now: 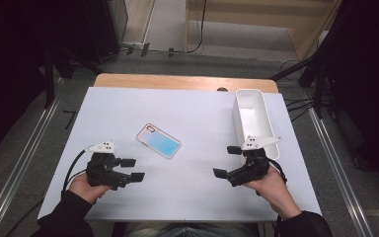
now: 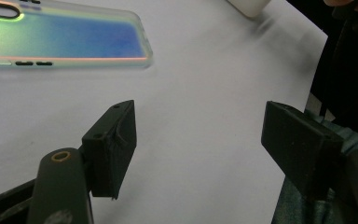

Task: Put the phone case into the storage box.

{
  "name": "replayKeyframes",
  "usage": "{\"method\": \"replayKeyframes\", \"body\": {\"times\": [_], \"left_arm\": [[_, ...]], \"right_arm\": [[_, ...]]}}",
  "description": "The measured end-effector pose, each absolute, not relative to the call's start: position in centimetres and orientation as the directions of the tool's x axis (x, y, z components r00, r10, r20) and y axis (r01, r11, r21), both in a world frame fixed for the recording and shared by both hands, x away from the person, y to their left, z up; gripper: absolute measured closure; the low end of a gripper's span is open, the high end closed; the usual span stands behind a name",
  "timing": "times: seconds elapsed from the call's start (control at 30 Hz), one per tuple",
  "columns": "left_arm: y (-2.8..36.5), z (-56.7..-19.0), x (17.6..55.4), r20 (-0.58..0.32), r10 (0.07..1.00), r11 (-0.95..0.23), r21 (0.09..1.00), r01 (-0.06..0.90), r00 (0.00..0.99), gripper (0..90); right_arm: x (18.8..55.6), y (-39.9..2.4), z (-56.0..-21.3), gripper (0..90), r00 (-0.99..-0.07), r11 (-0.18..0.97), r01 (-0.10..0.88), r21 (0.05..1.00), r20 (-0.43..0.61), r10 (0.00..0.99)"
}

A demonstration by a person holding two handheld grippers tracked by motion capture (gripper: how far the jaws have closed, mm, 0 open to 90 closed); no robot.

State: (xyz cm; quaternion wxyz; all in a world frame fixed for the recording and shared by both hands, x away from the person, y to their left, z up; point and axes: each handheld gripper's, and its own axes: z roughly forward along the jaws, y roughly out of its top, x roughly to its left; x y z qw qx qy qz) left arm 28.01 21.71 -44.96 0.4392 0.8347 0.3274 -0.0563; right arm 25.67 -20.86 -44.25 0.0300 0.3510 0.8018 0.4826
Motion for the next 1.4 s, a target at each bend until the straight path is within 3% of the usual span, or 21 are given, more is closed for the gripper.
{"method": "replayKeyframes", "body": {"times": [1.4], "left_arm": [[21.7, -44.8, 28.0, -0.382, 0.490, -0.405, 0.696, 0.593, 0.783, 26.5]], "right_arm": [[30.2, -15.3, -43.6, 0.0, -0.779, 0.351, 0.505, 0.789, 0.242, 0.579]]}}
